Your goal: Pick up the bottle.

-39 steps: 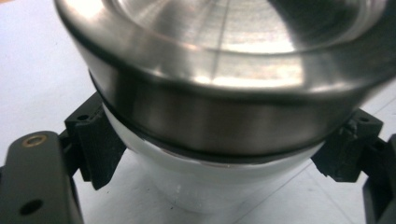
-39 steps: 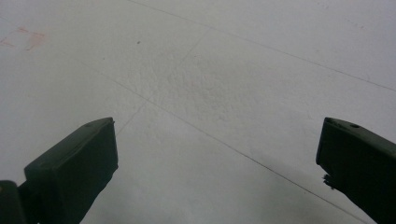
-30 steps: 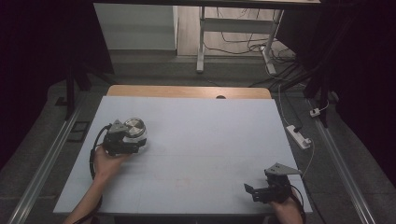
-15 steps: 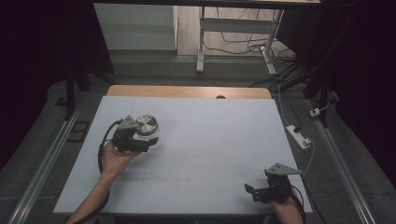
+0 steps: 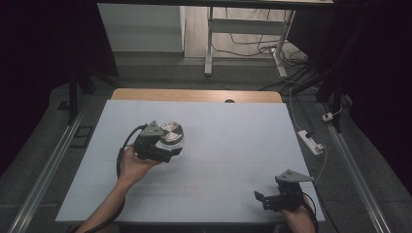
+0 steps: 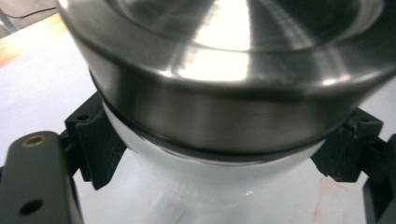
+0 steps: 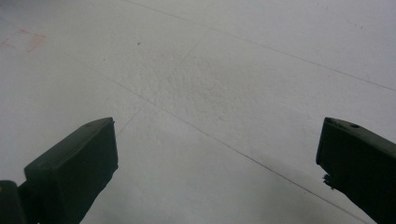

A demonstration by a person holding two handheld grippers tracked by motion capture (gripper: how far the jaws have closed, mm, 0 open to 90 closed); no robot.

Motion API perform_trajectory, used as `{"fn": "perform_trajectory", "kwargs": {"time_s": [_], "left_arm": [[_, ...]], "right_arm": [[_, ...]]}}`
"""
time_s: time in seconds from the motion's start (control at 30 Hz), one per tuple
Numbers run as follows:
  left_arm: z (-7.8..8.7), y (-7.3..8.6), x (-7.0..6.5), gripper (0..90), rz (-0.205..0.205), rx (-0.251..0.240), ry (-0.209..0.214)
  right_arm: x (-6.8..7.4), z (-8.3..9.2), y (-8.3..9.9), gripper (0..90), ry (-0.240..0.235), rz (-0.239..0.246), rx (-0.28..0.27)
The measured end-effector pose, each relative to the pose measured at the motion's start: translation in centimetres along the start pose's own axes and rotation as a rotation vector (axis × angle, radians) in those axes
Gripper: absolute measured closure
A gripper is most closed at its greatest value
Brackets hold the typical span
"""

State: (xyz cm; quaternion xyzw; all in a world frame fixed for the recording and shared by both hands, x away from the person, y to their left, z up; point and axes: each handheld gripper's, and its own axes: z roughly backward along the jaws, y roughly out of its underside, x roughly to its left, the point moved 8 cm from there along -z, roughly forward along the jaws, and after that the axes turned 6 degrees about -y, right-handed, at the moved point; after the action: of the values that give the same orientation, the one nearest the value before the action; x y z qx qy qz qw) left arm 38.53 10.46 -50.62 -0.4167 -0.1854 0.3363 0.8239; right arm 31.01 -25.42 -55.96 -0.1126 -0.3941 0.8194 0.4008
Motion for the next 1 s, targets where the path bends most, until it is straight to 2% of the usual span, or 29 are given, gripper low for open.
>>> {"fn": "perform_trajectory", "kwargs": {"time_s": [0.33,1.0], "left_arm": [[-0.9,-1.0,-2.7,16.1,-0.038,0.008,0.061],[-1.8,-1.3,-6.1,16.1,-0.080,0.023,0.146]], "right_arm": [[0.0,0.0,0.0,0.0,0.001,0.005,0.003],[0.1,0.0,0.0,0.0,-0.001,0.010,0.008]]}}
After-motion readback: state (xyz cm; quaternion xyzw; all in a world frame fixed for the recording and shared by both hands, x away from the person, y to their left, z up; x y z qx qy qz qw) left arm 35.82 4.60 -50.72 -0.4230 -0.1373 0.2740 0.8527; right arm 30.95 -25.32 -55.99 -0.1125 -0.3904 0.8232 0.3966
